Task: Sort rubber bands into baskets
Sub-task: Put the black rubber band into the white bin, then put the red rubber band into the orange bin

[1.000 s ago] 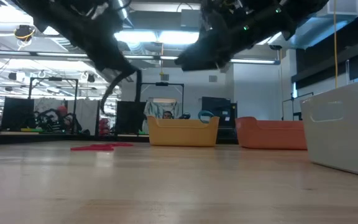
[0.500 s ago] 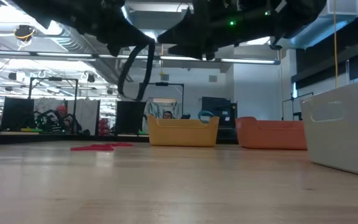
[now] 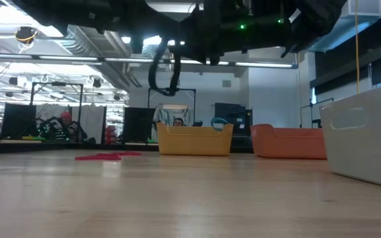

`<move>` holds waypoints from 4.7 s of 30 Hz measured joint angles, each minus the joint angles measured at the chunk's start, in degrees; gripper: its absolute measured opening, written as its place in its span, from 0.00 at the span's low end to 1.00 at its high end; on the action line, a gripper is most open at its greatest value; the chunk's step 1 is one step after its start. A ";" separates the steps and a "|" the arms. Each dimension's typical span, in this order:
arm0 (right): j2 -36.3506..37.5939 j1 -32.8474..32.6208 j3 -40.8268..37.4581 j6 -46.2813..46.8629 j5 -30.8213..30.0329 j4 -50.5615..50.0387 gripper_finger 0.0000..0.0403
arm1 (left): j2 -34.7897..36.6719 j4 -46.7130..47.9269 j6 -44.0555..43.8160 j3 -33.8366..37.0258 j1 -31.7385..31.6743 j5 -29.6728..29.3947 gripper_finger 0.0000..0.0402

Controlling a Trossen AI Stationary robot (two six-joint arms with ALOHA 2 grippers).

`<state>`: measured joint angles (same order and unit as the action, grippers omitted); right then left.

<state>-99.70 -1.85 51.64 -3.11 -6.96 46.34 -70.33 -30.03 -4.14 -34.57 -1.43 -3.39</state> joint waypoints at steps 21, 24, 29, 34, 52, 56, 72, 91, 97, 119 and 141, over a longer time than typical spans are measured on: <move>0.01 -0.02 0.22 0.23 5.55 0.27 0.14 | -2.99 -5.79 -0.01 -0.07 -0.06 -0.38 0.03; 0.00 -0.01 0.22 -1.48 5.51 -0.87 0.03 | -3.01 -5.65 -0.04 -0.05 -0.04 -0.36 0.03; 0.02 -0.02 0.22 -3.12 5.51 -1.55 0.05 | -3.00 -5.37 -3.52 -0.06 -0.04 -0.37 0.04; 0.02 -0.08 0.22 -5.92 5.53 -1.63 0.02 | -2.84 -5.00 -3.47 -0.06 -0.09 -0.38 0.13; 18.92 -9.82 0.26 -13.28 -8.82 -33.48 0.03 | 3.17 7.18 -1.75 -0.11 1.03 0.41 0.42; 24.34 -13.53 0.26 -7.68 -9.52 -44.65 0.03 | 3.17 7.67 -0.83 -0.11 1.45 0.45 0.42; 33.51 -24.44 0.26 22.73 0.32 -78.35 0.04 | 3.12 8.70 -0.05 -0.11 1.46 0.41 0.42; 22.10 -24.39 0.24 48.13 7.82 -95.21 0.15 | 3.11 11.55 -0.25 -0.09 1.46 0.39 0.42; 22.17 -23.54 0.24 49.11 15.38 -96.00 0.40 | 3.11 11.55 -0.27 -0.09 1.46 0.39 0.42; 22.34 -10.44 13.35 22.28 13.37 -88.36 0.53 | 3.11 25.19 -0.46 -0.07 -0.32 -2.93 0.42; 5.90 -8.98 4.85 -1.73 -7.47 -48.79 0.53 | -2.32 45.32 -14.14 1.64 -0.16 -8.51 0.42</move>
<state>-93.80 -10.83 56.49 -4.84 -14.44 -2.45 -72.65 15.30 -18.27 -32.93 -1.60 -11.90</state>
